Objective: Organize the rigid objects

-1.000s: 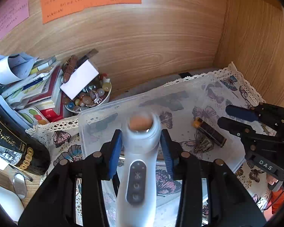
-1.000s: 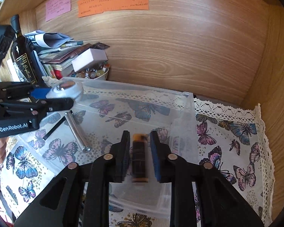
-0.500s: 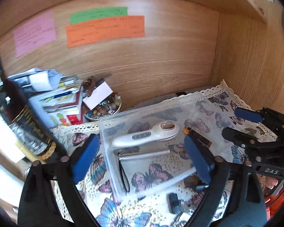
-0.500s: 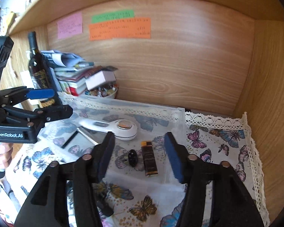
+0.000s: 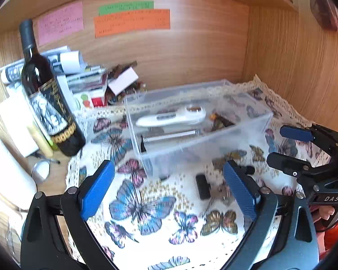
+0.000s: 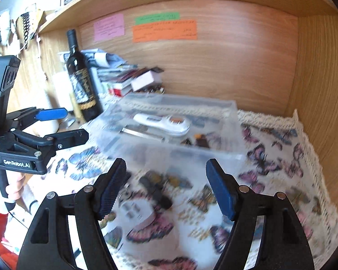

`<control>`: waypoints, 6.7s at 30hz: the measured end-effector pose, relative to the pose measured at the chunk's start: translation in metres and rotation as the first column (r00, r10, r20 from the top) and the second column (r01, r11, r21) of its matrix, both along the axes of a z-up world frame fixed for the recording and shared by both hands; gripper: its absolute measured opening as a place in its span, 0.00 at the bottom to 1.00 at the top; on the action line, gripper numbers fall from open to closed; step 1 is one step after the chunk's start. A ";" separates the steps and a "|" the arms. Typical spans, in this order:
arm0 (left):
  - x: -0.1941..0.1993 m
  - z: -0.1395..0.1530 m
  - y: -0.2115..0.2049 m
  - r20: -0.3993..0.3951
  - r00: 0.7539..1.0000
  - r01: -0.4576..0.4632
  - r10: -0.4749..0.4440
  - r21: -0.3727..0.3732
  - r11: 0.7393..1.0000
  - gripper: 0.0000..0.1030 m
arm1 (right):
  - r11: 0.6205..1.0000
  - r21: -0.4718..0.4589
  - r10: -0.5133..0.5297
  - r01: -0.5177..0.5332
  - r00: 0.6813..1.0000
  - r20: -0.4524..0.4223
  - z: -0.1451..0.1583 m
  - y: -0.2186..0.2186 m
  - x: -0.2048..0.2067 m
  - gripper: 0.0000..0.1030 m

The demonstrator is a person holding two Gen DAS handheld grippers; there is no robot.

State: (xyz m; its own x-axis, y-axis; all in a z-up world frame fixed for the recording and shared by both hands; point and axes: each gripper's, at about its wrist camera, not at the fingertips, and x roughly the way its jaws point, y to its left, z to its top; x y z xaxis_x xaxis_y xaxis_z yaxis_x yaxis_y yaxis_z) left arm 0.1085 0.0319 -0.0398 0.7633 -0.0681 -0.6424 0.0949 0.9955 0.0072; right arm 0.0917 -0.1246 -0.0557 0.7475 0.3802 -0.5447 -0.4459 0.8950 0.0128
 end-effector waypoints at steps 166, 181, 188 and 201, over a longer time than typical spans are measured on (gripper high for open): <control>0.023 -0.020 0.024 -0.098 0.991 0.083 -0.092 -0.099 0.992 0.38 | 0.996 -0.064 -0.063 0.061 0.998 -0.023 0.011 -0.003 0.069 0.51; 0.040 -0.084 0.035 -0.265 0.961 0.080 -0.079 -0.007 0.997 0.51 | 0.996 -0.086 0.000 -0.007 0.996 -0.088 -0.014 -0.001 0.032 0.62; 0.047 -0.085 0.020 -0.247 0.961 0.124 -0.123 -0.012 0.992 0.30 | 0.996 -0.092 0.003 -0.017 0.988 -0.153 -0.032 0.005 0.036 0.62; 0.031 -0.072 0.010 -0.219 0.970 0.102 -0.105 -0.026 0.994 0.26 | 0.991 -0.116 0.040 -0.071 0.968 -0.250 -0.054 0.020 0.053 0.46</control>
State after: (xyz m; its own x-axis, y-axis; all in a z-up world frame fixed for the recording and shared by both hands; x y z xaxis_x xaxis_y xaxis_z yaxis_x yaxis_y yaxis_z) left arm 0.1399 0.0422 -0.1121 0.5919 -0.1496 -0.7920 0.1952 0.9800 -0.0392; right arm 0.1443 -0.1050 -0.1097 0.5639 0.3359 -0.7544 -0.4922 0.8703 0.0196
